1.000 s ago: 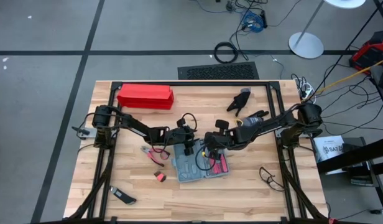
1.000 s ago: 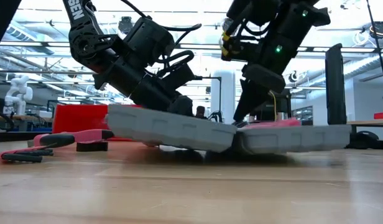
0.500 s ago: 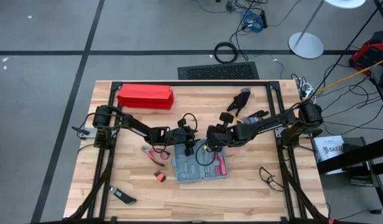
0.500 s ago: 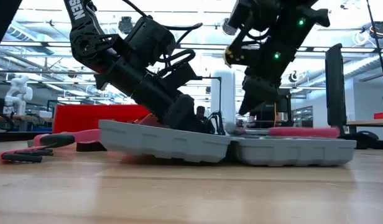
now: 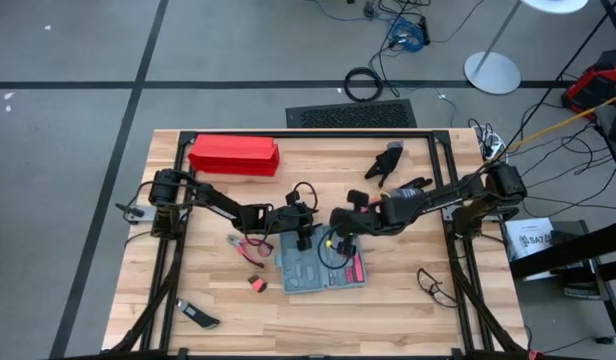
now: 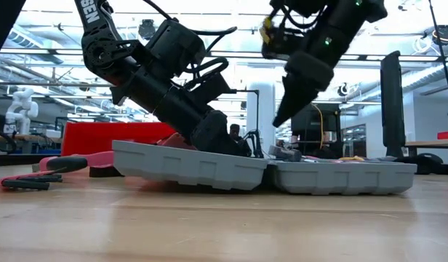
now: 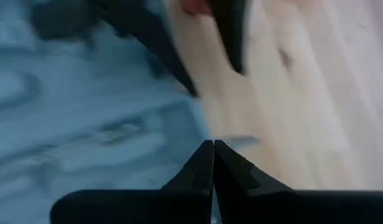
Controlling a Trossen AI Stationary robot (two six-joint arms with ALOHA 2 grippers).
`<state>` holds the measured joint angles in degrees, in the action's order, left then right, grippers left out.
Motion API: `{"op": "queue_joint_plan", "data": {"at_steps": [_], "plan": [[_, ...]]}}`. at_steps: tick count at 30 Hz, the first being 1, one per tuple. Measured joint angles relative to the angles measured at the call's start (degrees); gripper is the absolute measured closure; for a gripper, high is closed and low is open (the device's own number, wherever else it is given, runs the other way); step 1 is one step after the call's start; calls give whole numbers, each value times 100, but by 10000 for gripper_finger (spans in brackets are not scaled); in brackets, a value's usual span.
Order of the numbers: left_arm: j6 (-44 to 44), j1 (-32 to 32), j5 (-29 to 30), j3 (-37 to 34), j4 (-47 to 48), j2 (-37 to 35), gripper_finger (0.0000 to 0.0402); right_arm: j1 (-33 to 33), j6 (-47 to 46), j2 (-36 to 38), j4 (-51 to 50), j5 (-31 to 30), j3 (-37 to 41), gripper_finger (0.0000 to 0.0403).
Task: Prefit tool cases
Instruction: Remove the orange hammer from the gray pre-fit tool case
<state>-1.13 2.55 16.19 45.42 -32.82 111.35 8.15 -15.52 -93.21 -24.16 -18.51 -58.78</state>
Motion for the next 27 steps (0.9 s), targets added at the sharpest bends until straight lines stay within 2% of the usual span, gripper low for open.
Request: {"op": "queue_joint_plan", "data": {"at_steps": [8,10,13,18,21,24,27], "plan": [[14,0,-12,-3,-10,0,199,-5,-42,-519,294,371,2,403],[18,0,-15,-6,-11,0,199,-24,-184,-642,163,31,8,403],[28,0,-24,-6,-13,0,199,-111,-298,-664,-6,-791,9,403],[19,0,-33,-6,-13,0,199,-167,-96,-484,295,-834,4,403],[11,0,-35,-6,-7,0,199,-88,-125,-296,121,-808,4,403],[-5,4,-56,-5,10,0,199,12,-383,-15,-313,-527,4,403],[-213,49,-168,-6,25,0,199,76,-1036,200,-857,386,4,403]]}}
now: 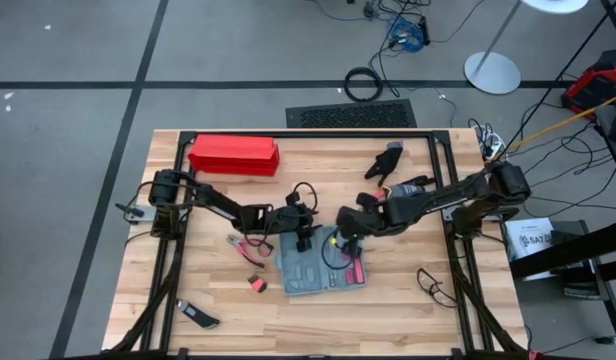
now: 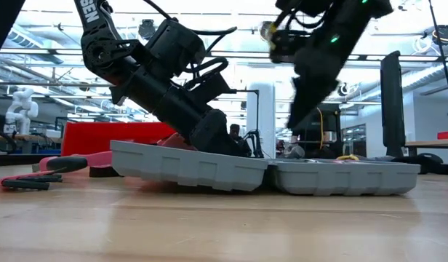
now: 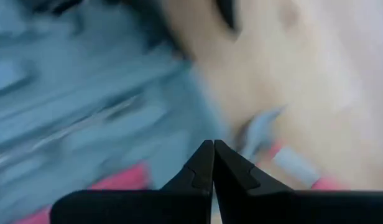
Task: Prefit tool cases
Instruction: Remove the orange hammer from the gray pre-fit tool case, then remove the orange nut driver from the gray pre-fit tool case
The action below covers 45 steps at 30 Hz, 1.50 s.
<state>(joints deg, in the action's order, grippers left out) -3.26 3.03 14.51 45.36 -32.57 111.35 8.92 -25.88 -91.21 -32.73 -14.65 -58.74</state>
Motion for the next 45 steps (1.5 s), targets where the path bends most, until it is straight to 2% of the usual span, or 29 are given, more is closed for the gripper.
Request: {"op": "queue_joint_plan", "data": {"at_steps": [4,6,7,10,12,16,20,24,28,32,35,40,45], "plan": [[-817,127,-508,0,-34,4,199,267,-757,185,-284,868,0,403],[-1167,242,-927,0,3,4,199,457,-991,212,-299,1060,0,403],[-1207,328,-950,5,37,4,199,551,-1089,234,-326,1055,2,403],[-879,437,-261,4,108,2,199,705,-1260,260,-356,1045,0,403],[-714,371,-56,2,72,4,199,740,-1442,255,-370,1021,2,403],[-690,206,82,4,47,4,199,801,-1836,255,-340,838,2,403],[-813,148,146,4,42,4,199,900,-1830,255,-329,503,2,403],[-825,155,353,35,41,-2,199,1032,-1627,255,25,724,2,403],[-820,152,542,183,107,3,199,1244,-1092,194,1110,1025,2,403],[-790,148,771,382,152,22,199,1354,-654,-90,1935,1047,-4,403],[-775,148,863,577,75,18,199,1347,-573,-471,2051,1121,-2,403],[-274,145,1128,891,109,9,199,1350,-499,-1235,2497,1758,3,403],[130,148,1219,1078,540,-143,199,1324,-482,-1384,2410,2339,-4,403]]}}
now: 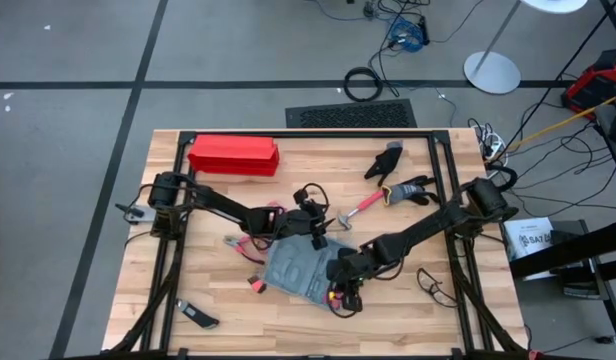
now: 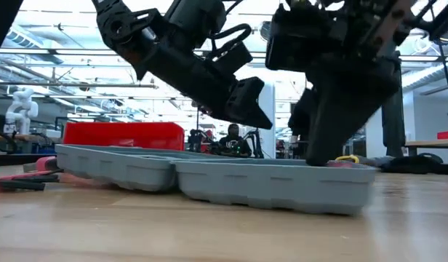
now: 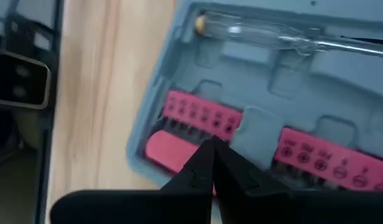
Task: Prefit tool cases
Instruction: Remove the orange nut driver from the gray pre-fit tool case
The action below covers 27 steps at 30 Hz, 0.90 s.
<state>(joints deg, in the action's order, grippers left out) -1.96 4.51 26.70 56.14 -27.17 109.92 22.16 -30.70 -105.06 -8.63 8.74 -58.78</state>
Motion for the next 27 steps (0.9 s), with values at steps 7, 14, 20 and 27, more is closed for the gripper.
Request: {"op": "queue_joint_plan", "data": {"at_steps": [7,14,20,27], "plan": [[238,0,72,23,851,-359,199,-7,116,202,-1303,-23,-18,403],[203,119,72,21,1037,-381,199,38,1395,512,-2463,-1202,-8,403],[88,273,70,21,1041,-381,199,164,1903,1235,-3164,-1903,10,403],[336,312,62,26,975,-292,199,168,-562,2173,-3998,-3617,10,403]]}}
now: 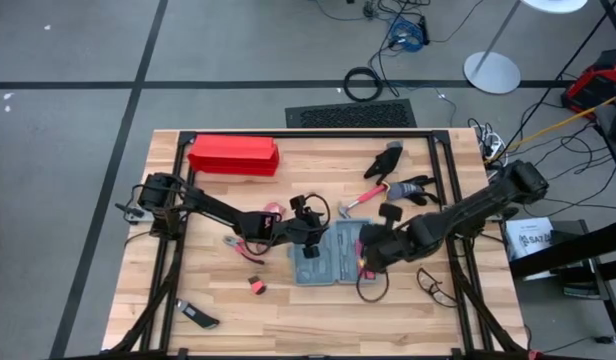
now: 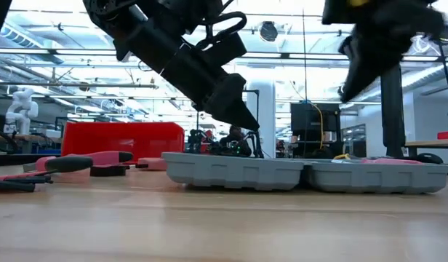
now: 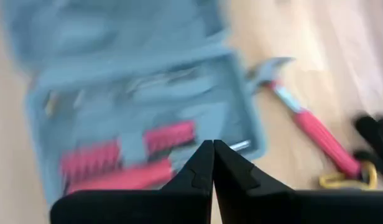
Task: Prefit tool cases
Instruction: Remove the orange nut driver from the gray pre-fit tool case
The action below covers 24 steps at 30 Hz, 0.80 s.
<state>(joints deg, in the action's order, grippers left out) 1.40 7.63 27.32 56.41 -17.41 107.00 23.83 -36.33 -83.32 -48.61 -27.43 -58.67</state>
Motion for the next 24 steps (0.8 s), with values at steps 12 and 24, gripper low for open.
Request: {"op": "queue_joint_plan", "data": {"at_steps": [12,24], "plan": [[698,-438,-1105,-5,-700,629,199,-900,-2100,-524,64,611,0,402],[643,-338,-1232,21,-909,929,199,-1459,-2309,-1196,169,1263,0,329]]}}
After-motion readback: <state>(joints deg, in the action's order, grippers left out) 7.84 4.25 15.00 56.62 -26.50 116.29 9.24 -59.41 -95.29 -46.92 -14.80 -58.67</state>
